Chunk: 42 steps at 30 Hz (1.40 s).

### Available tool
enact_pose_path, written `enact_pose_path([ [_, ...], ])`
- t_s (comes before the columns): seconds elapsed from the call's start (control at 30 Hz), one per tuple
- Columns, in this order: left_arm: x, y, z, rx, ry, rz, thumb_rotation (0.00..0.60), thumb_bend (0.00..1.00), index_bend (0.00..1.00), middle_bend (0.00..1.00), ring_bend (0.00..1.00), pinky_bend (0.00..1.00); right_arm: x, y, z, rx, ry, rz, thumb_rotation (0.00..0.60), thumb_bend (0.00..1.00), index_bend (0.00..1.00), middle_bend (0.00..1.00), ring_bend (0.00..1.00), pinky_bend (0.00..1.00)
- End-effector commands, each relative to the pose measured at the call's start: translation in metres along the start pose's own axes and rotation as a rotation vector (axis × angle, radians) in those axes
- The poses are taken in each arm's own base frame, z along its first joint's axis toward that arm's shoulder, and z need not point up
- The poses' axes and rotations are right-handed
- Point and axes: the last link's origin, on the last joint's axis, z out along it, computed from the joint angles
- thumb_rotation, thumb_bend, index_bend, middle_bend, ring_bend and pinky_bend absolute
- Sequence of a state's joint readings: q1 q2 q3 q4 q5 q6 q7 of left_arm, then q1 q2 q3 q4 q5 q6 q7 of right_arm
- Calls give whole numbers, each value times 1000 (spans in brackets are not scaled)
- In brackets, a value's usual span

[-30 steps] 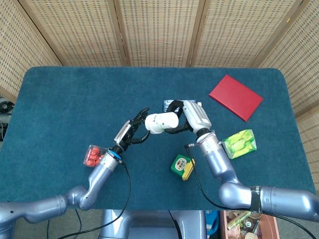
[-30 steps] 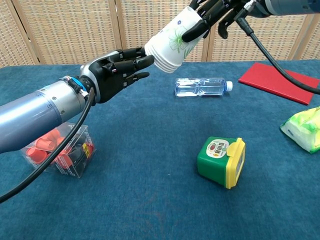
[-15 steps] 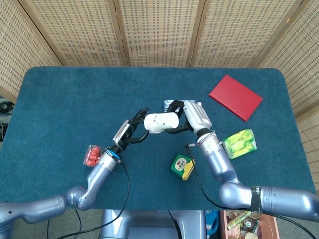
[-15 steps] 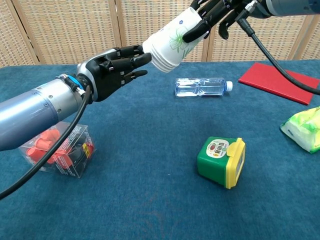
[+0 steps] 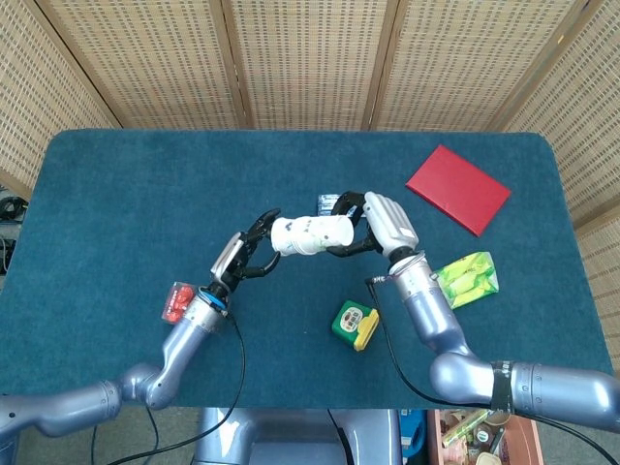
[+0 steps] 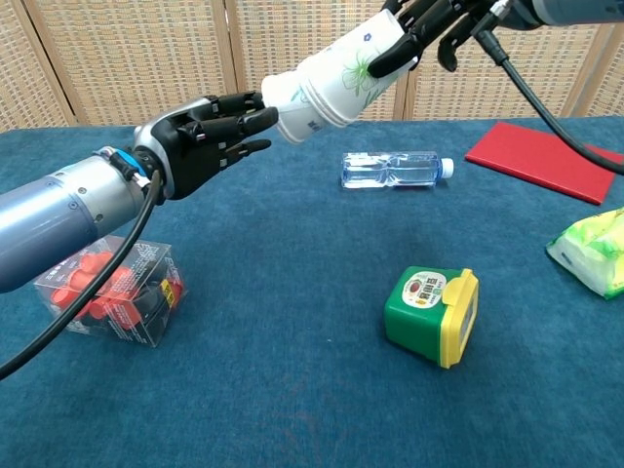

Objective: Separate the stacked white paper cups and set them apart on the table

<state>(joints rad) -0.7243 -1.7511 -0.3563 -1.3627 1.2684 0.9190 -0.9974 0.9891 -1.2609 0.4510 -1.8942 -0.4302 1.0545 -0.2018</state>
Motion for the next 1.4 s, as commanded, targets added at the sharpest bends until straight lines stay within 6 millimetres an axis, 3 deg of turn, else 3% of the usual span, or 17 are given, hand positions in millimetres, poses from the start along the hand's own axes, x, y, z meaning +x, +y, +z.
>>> enact_pose_path([
  [0.03,7,-3,-4,10,19,17,600,459,671,82,0,0,2,2,-1,-4,7,3,600,204,768,672,547,750],
  [0.33,38,-7,-20,44,95,83,600,461,676,90,0,0,10,5,-6,-7,25,7,600,204,768,672,547,750],
  [0.67,76,11,-38,54,180,228,600,464,684,95,0,0,21,18,-18,-31,61,-13,600,204,768,672,547,750],
  [0.97,102,29,-52,127,185,666,600,465,688,106,0,0,24,48,-26,-73,105,-222,600,205,768,669,547,750],
  [1.23,111,42,-68,182,185,923,600,466,688,108,0,0,18,79,-31,-123,113,-354,600,205,768,651,547,750],
  [1.33,115,46,-77,189,192,1021,600,466,688,108,0,0,17,94,-33,-146,111,-417,600,204,768,616,541,745],
  [1.4,115,46,-81,194,195,1058,600,465,655,90,0,0,15,99,-35,-147,112,-446,600,204,755,554,487,713],
])
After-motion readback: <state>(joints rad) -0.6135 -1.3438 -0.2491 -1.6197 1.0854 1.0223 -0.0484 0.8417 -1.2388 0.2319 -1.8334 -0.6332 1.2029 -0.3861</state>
